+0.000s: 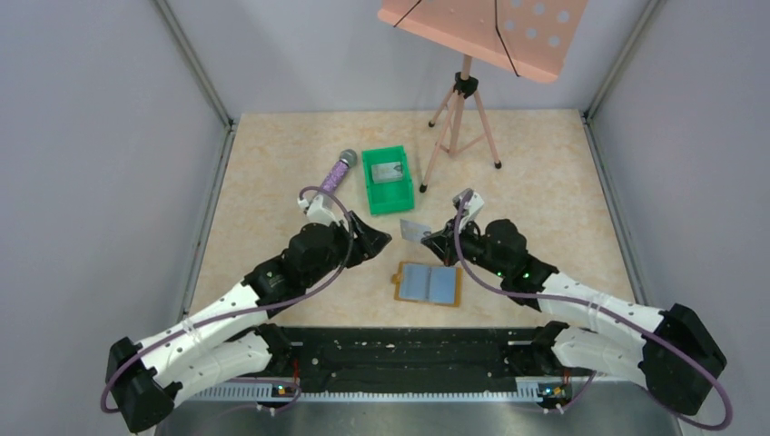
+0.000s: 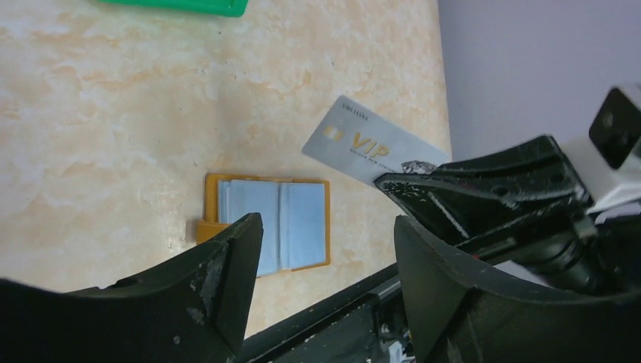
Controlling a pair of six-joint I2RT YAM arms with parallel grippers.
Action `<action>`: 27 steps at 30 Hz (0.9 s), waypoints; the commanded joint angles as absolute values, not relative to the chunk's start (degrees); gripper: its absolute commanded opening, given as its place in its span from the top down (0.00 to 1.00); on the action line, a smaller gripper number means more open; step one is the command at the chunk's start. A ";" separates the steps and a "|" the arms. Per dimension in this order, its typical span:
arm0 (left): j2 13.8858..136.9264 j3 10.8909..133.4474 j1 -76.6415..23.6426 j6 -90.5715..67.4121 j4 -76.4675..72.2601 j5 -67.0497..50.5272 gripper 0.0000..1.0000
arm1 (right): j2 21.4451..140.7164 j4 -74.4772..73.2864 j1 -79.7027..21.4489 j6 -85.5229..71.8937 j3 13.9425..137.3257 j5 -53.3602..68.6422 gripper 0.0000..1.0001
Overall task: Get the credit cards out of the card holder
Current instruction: Remove the credit card from the card holder, then place the credit card in the storage box.
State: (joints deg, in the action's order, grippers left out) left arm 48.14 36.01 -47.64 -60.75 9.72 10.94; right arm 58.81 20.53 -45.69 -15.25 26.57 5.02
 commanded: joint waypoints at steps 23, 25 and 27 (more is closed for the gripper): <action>54.05 36.62 -39.44 -54.40 -12.18 -21.31 0.51 | 49.86 27.73 -32.51 -43.21 26.05 37.50 1.00; 54.18 36.05 -39.09 -55.38 -13.83 -22.31 0.54 | 49.60 28.44 -32.07 -43.85 25.49 37.70 1.00; 54.38 35.65 -38.79 -56.31 -15.12 -23.29 0.56 | 49.32 29.17 -31.59 -44.51 24.89 37.62 1.00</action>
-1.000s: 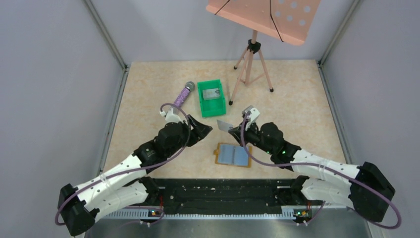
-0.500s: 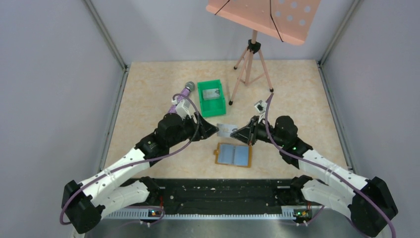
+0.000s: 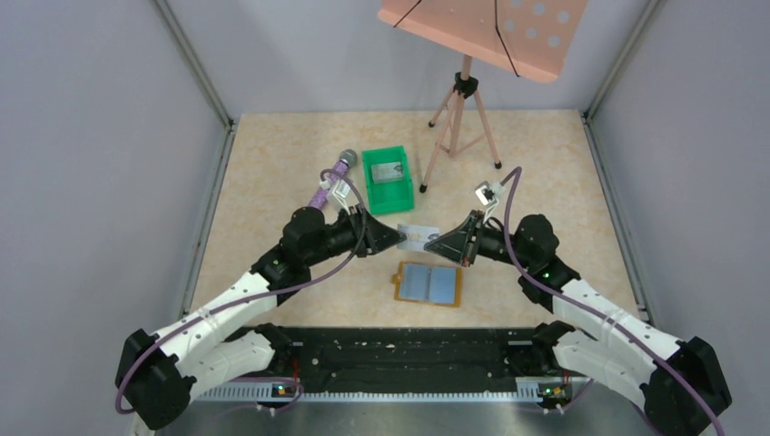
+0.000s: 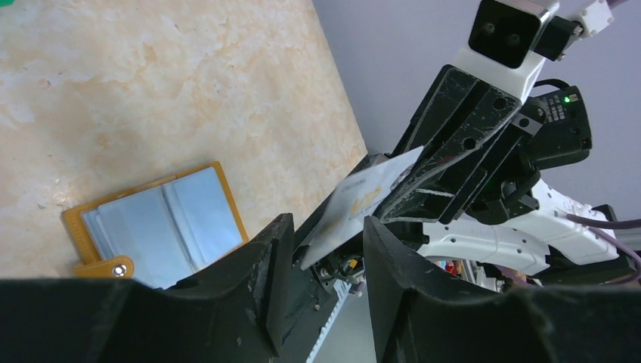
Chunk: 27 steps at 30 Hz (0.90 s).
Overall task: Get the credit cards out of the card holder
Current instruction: Place the credit card in the storage box.
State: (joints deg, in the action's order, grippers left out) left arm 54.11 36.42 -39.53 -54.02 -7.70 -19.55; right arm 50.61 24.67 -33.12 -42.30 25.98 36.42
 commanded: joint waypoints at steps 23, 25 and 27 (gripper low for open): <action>55.50 33.10 -36.84 -61.27 -20.98 -23.53 1.00 | 48.79 30.00 -30.44 -46.14 22.57 35.66 0.79; 55.77 33.43 -35.93 -61.74 -20.55 -23.62 1.00 | 47.73 27.95 -30.26 -45.00 22.96 34.11 0.70; 55.99 33.68 -35.29 -62.39 -20.50 -23.76 1.00 | 46.81 25.35 -30.23 -43.67 23.21 31.78 0.59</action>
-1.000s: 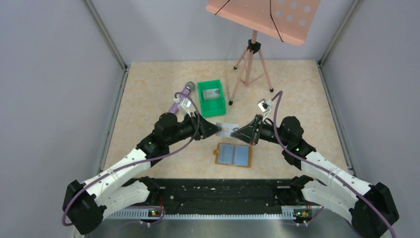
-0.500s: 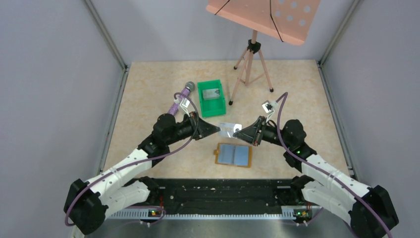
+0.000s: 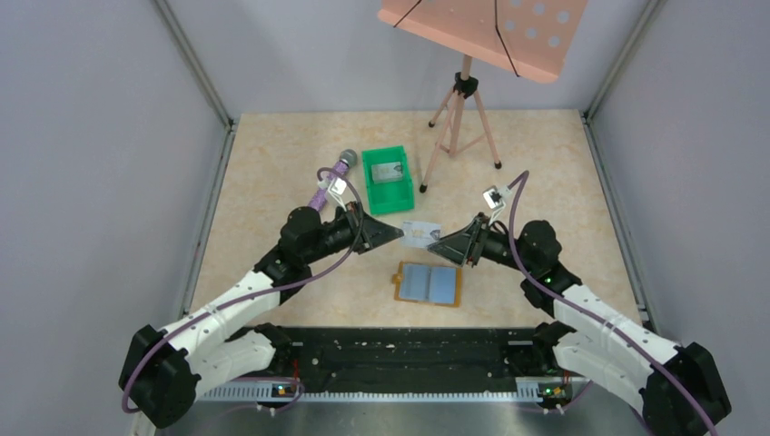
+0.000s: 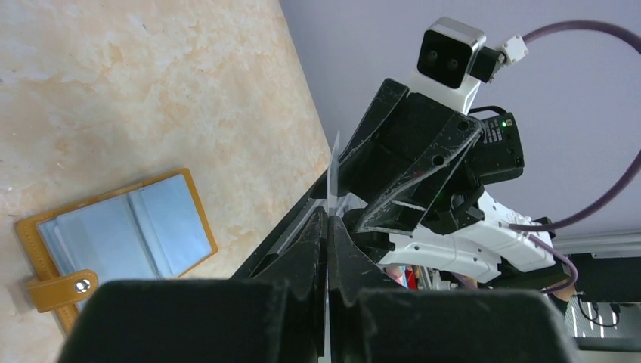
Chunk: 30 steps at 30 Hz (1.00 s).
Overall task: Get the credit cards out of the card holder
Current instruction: Place the credit card in the storage box.
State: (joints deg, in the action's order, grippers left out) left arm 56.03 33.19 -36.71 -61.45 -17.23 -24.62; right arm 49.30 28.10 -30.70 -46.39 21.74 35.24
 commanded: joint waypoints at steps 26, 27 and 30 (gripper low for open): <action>72.08 53.89 -20.92 -45.93 -0.27 -4.17 1.00 | 30.07 -7.01 -30.12 -35.31 25.45 14.62 0.01; 73.74 55.42 -20.05 -45.03 -0.26 -3.63 1.00 | 29.98 -8.01 -30.14 -35.85 25.87 13.99 0.01; 79.56 59.69 -17.50 -42.73 3.12 -3.76 1.00 | 30.41 -9.74 -30.17 -36.64 26.97 13.84 0.01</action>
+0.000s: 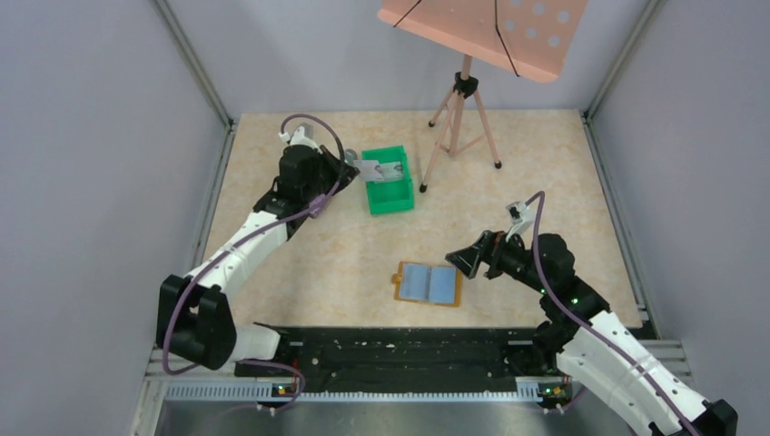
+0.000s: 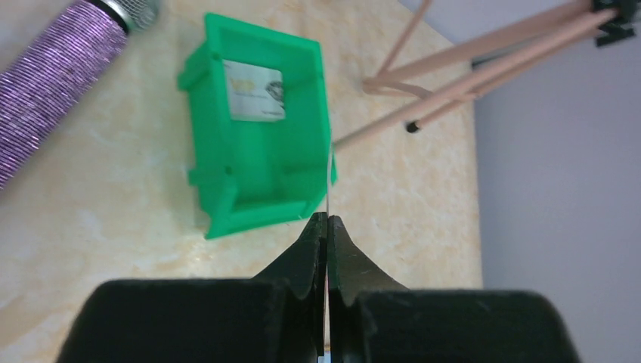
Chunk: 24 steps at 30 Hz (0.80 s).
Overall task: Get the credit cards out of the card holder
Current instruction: Place the credit card in the storage box.
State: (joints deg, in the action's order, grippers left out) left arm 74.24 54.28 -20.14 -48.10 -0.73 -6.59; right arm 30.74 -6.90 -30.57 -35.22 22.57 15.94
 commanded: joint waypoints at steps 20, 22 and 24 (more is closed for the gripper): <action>108.02 84.85 -13.36 -39.01 4.91 -15.58 1.00 | 35.77 -13.43 -30.15 -31.83 30.78 15.18 0.01; 109.41 85.12 -13.36 -39.44 4.55 -16.37 1.00 | 36.20 -12.96 -30.15 -31.44 30.87 15.78 0.01; 110.36 85.13 -13.35 -40.24 4.16 -17.28 1.00 | 36.78 -12.91 -30.19 -30.91 31.26 16.14 0.01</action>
State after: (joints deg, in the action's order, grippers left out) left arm 108.25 83.24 -13.47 -40.14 5.61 -14.63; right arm 36.07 -14.26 -30.57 -32.42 27.55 15.07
